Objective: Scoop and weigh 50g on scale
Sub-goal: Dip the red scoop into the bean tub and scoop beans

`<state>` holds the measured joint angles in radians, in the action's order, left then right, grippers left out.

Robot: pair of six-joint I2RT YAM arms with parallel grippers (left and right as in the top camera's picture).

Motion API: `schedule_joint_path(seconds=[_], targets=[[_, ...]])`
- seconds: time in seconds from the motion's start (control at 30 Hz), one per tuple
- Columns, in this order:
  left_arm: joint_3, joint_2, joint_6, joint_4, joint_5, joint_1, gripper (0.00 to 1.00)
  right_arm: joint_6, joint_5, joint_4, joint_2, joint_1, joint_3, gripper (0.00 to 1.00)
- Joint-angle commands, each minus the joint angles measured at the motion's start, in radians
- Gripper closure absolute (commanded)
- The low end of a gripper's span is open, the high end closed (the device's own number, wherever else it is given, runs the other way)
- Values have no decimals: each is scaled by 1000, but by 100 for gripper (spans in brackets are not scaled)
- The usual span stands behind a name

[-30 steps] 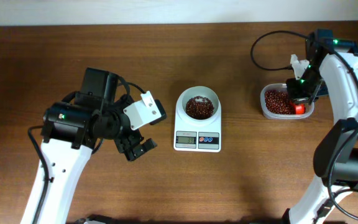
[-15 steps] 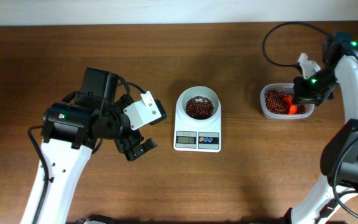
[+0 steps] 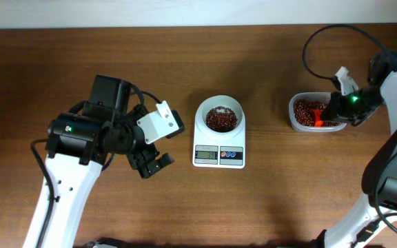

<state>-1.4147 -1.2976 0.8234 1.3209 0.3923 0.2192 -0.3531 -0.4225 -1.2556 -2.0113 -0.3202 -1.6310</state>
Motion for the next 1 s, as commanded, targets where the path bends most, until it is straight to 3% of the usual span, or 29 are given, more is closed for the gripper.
schedule_joint_path(seconds=[0.0, 0.33, 0.97], targets=[[7, 17, 8, 1, 3, -4, 2, -14, -40, 0, -11, -4, 24, 96], [7, 17, 8, 0, 3, -4, 1, -14, -64, -49, 21, -105, -6, 96], [7, 17, 8, 1, 3, -4, 1, -14, -45, -48, 64, -114, -76, 96]])
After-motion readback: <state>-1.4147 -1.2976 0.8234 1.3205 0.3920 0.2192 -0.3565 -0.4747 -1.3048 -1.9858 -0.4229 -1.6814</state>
